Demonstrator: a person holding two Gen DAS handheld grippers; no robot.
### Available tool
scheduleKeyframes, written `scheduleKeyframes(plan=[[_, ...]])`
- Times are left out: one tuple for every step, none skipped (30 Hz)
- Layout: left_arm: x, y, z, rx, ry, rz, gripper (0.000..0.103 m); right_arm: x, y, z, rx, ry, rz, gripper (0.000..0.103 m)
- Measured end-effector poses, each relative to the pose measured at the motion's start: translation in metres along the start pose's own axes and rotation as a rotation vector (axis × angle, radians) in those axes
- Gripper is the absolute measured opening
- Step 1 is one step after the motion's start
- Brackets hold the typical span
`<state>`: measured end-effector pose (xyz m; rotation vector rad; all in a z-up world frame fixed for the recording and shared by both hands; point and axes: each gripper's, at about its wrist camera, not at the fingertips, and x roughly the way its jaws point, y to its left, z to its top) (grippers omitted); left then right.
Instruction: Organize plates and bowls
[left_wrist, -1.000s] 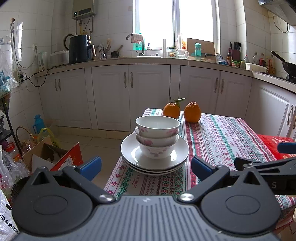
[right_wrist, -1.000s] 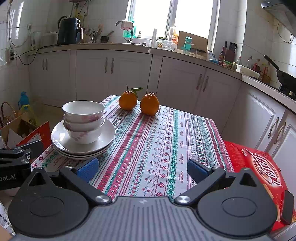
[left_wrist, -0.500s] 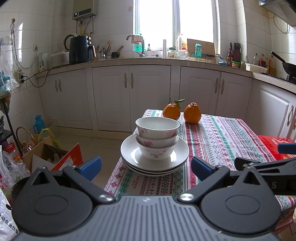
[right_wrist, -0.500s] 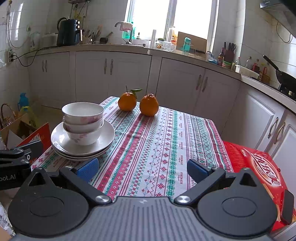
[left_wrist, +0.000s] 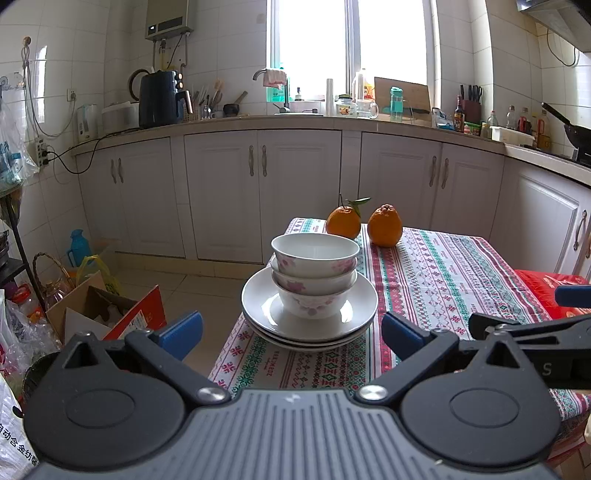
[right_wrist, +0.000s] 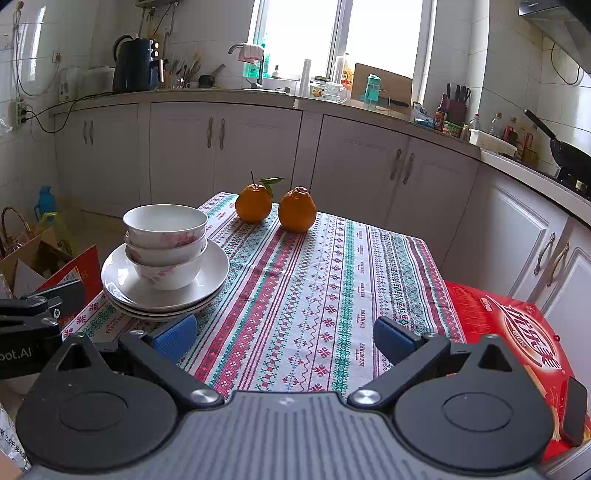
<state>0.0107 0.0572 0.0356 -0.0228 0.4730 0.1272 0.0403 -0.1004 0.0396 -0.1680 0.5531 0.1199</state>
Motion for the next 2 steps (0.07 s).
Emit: scheduleKeyframes(plan=[[0.0000,-0.0001,0.0000,0.001,0.000,0.000,0.102,0.0000,-0.0001,0.0000,-0.001,0.000,0.000,0.103],[-0.0001,-0.0003,-0.0002,0.001,0.000,0.000,0.102,0.0001,-0.0001,0.0000,0.000,0.000,0.000,0.103]])
